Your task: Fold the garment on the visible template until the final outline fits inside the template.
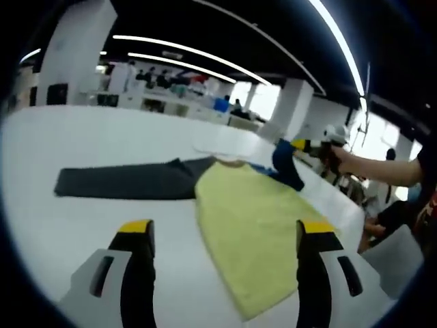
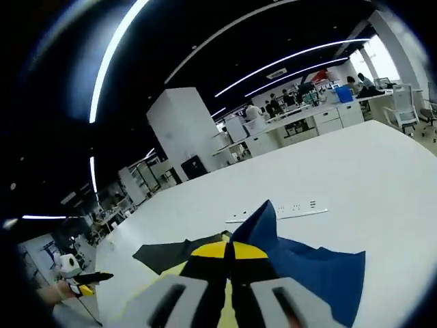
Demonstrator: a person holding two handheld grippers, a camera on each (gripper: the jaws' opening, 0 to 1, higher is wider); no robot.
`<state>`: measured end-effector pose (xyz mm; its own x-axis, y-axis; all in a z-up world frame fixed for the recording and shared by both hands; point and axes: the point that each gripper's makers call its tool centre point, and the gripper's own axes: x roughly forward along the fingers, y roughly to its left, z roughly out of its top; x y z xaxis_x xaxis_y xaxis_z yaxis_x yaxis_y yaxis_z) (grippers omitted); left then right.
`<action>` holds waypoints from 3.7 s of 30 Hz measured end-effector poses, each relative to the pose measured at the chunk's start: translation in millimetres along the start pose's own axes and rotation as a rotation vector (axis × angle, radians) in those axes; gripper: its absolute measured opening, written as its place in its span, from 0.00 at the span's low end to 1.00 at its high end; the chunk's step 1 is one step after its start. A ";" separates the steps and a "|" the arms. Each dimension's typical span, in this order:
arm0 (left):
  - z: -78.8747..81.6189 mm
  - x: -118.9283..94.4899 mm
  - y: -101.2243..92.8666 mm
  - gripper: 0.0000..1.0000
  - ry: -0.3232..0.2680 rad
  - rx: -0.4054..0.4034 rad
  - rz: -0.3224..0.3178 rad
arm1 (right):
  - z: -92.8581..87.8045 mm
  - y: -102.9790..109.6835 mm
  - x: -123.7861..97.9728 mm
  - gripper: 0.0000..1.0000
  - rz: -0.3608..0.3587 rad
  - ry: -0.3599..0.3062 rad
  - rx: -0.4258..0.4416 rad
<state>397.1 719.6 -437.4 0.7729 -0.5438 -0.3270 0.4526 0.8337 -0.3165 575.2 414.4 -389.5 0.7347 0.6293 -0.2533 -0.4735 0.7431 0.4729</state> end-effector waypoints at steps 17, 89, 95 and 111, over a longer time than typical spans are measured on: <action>-1.6 0.2 0.2 0.81 0.003 -0.005 0.001 | -14.3 80.8 70.7 0.00 0.135 0.033 -0.043; -8.8 2.0 6.1 0.79 0.013 -0.064 0.010 | -111.8 57.6 43.1 1.00 0.135 0.195 -0.361; -4.4 3.3 15.0 0.79 -0.005 -0.076 0.030 | -98.5 44.7 4.4 1.00 0.091 0.153 -0.367; 22.0 15.7 110.0 0.79 0.058 0.062 0.213 | -86.0 6.7 -67.5 1.00 -0.011 0.123 -0.343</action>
<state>468.8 804.8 -457.8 0.8277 -0.3579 -0.4323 0.3097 0.9336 -0.1801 480.6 396.5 -441.8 0.6867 0.6278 -0.3665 -0.6164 0.7701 0.1641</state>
